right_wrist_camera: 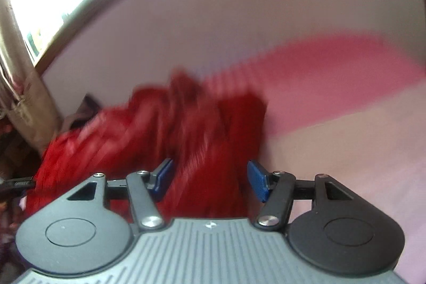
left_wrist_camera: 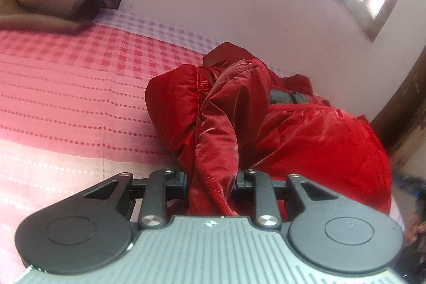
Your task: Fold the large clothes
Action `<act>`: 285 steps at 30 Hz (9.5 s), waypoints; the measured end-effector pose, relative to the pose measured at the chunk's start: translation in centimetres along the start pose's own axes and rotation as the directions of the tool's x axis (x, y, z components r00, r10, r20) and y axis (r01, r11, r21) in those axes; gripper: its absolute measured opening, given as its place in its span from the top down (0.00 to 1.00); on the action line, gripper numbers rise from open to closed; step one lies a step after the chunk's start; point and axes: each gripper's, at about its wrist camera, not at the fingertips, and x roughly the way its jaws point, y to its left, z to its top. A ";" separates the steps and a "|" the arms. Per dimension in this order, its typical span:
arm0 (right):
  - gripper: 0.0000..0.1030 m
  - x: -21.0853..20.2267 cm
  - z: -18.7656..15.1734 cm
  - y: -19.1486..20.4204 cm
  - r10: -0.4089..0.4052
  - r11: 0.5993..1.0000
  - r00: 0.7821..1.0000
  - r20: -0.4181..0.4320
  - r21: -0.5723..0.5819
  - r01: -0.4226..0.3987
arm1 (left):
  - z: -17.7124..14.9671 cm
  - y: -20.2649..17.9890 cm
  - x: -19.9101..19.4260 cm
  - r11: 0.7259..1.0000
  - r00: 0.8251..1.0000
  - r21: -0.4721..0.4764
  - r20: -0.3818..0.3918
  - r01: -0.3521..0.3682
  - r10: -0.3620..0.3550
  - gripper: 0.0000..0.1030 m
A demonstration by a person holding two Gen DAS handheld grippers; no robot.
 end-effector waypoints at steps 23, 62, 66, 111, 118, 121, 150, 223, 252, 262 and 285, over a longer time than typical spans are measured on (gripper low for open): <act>0.79 11.8 -0.9 17.4 0.192 0.836 0.959 -0.208 -0.476 -0.271 | 2.0 -2.2 -2.3 0.988 0.998 -0.136 -0.020 -0.069 0.066 0.81; 0.91 9.4 0.7 -3.3 0.441 0.861 0.892 -0.100 0.328 -0.389 | -0.3 -38.0 6.3 0.967 0.979 0.229 0.193 -0.114 0.070 0.82; 0.90 10.1 -0.4 -8.6 0.558 0.684 0.829 -0.012 0.572 -0.452 | -2.2 -40.0 8.4 0.952 0.976 0.283 0.213 -0.113 0.052 0.80; 0.69 7.8 11.5 -1.4 0.210 0.942 0.954 -0.213 -0.216 -0.256 | -9.8 -36.6 5.9 0.954 0.942 0.299 0.309 0.031 -0.127 0.60; 0.66 6.9 12.4 -2.6 0.223 0.961 0.957 -0.185 -0.122 -0.248 | -12.6 -38.9 9.9 0.894 0.948 0.448 0.278 0.014 -0.154 0.57; 0.45 6.1 13.1 -1.4 0.201 0.961 0.969 -0.143 -0.161 -0.223 | -12.7 -39.0 11.5 0.892 0.951 0.452 0.275 0.004 -0.143 0.57; 0.45 8.5 11.9 0.2 0.088 0.929 0.991 -0.100 -0.350 -0.118 | -11.9 -39.2 16.1 0.848 0.963 0.527 0.193 0.061 -0.189 0.52; 0.62 5.3 1.9 -1.1 0.201 0.924 0.964 -0.172 -0.294 -0.245 | -12.0 -38.9 15.1 0.837 0.966 0.546 0.196 0.035 -0.168 0.67; 0.54 11.5 8.6 -1.3 0.147 0.975 0.976 -0.163 -0.141 -0.171 | -12.6 -37.5 16.7 0.839 0.965 0.541 0.183 0.061 -0.188 0.64; 0.00 1.4 4.4 -5.3 0.211 0.977 0.964 -0.164 -0.007 -0.215 | -13.1 -37.8 15.3 0.822 0.960 0.568 0.206 0.043 -0.192 0.51; 0.00 5.2 -0.7 -6.2 0.343 0.927 0.898 -0.276 0.252 -0.277 | -3.6 -24.2 6.9 0.977 0.973 0.178 0.181 0.114 -0.146 0.00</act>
